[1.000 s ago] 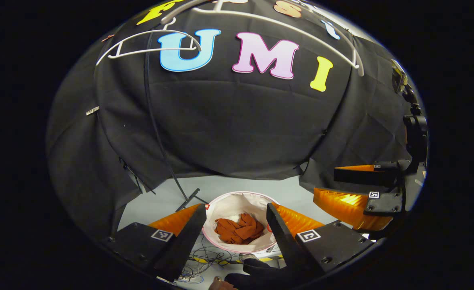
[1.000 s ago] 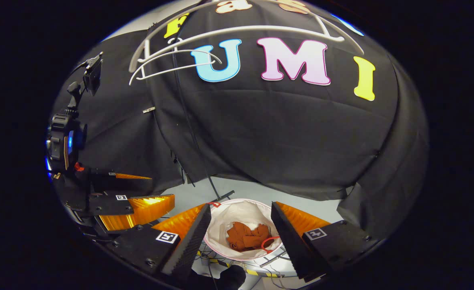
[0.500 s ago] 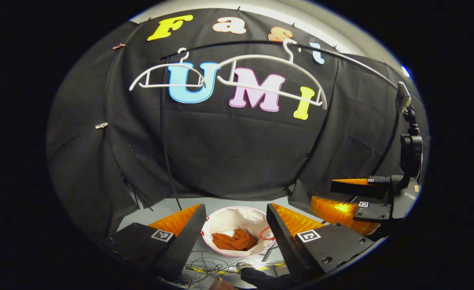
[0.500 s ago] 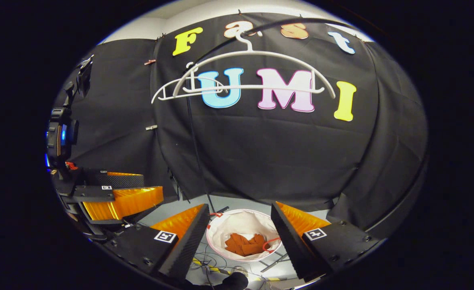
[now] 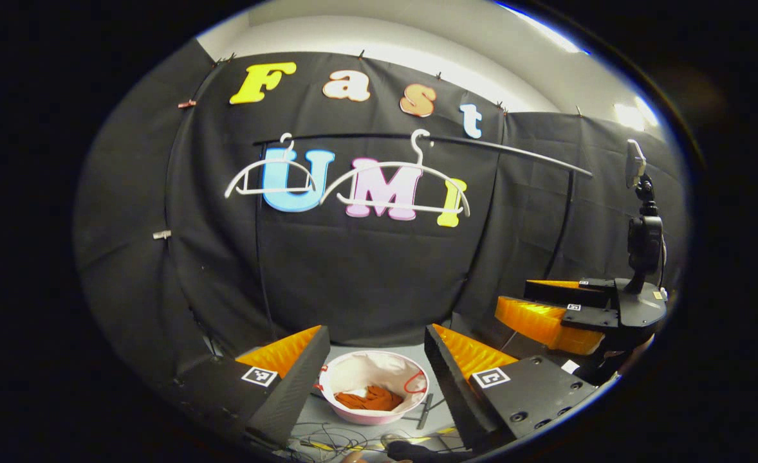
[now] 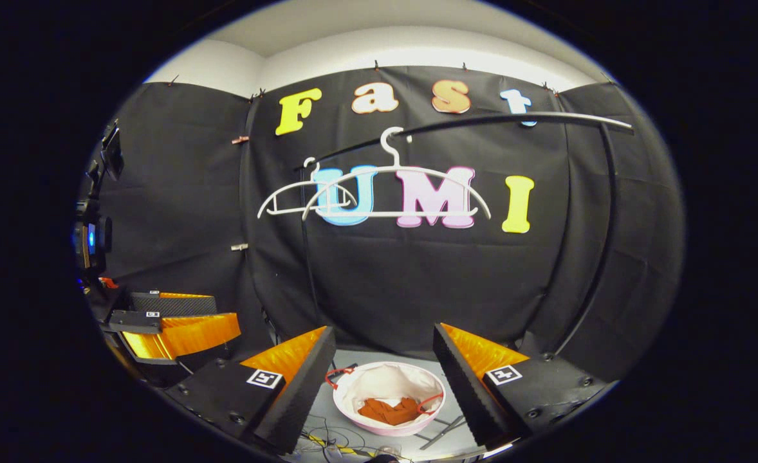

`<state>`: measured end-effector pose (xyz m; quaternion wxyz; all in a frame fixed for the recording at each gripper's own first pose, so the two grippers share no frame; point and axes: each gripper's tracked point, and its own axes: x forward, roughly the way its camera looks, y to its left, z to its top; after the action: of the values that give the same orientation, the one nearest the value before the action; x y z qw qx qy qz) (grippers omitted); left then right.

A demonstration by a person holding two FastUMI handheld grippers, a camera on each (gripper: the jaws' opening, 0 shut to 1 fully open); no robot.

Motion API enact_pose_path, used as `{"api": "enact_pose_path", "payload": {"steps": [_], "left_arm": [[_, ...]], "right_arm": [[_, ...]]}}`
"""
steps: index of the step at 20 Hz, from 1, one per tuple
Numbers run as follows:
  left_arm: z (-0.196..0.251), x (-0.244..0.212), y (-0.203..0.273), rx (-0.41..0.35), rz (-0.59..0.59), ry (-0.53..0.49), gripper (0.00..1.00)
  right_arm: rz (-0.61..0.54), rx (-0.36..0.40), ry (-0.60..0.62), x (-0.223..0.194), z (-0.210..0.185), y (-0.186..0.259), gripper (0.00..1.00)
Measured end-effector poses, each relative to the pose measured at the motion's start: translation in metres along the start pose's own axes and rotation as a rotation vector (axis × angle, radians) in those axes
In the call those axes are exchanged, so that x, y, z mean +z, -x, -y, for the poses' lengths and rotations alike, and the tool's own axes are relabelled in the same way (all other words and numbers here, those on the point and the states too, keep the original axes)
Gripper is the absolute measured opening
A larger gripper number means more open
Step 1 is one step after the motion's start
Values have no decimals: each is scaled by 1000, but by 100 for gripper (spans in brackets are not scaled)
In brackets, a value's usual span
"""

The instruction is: Grasp the clothes on the hanger with both hands and then place them into the laundry hamper below.

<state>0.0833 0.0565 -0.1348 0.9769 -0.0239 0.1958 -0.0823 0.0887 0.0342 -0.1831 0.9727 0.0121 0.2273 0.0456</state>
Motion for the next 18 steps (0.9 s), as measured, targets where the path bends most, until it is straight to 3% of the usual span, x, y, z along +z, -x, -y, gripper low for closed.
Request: {"api": "enact_pose_path", "payload": {"steps": [1, 2, 4, 5, 6, 7, 8, 9, 10, 11, 14, 15, 16, 17, 18], "left_arm": [[3, 11, 5, -7, 31, -1, 94], [4, 22, 10, -11, 61, 0, 89], [4, 40, 19, -16, 102, 5, 94], [6, 48, 25, -20, 124, 7, 94], [7, 59, 29, -25, 151, 7, 89], [10, 70, 35, -30, 179, 4, 94], [11, 80, 40, -31, 205, -4, 89], [9, 89, 45, -28, 229, -15, 94], [9, 100, 52, -26, 256, -24, 89], [13, 109, 55, -27, 284, -27, 94], [21, 135, 73, -34, 353, -12, 94], [23, 143, 78, -31, 377, -8, 89], [24, 148, 85, -31, 392, -6, 94], [28, 150, 87, -30, 397, -7, 94], [30, 153, 89, -26, 403, -8, 93]], "right_arm": [[33, -6, -4, 12, -2, 5, 99], [71, -11, -7, 25, -3, 12, 99], [141, -21, -13, 52, -7, 25, 98], [167, -28, -12, 60, -9, 31, 93], [197, -33, -10, 71, -9, 37, 98], [224, -38, -10, 81, -9, 45, 98], [244, -42, -7, 87, -8, 51, 98], [261, -51, 0, 93, -6, 57, 98], [284, -61, 5, 101, -2, 64, 95], [308, -69, 5, 110, 0, 71, 98], [367, -80, -3, 130, 3, 88, 98], [381, -80, -3, 134, 4, 92, 98], [392, -82, -3, 138, 6, 96, 100], [411, -87, -1, 145, 10, 101, 92], [419, -89, 0, 149, 12, 103, 98]]}}
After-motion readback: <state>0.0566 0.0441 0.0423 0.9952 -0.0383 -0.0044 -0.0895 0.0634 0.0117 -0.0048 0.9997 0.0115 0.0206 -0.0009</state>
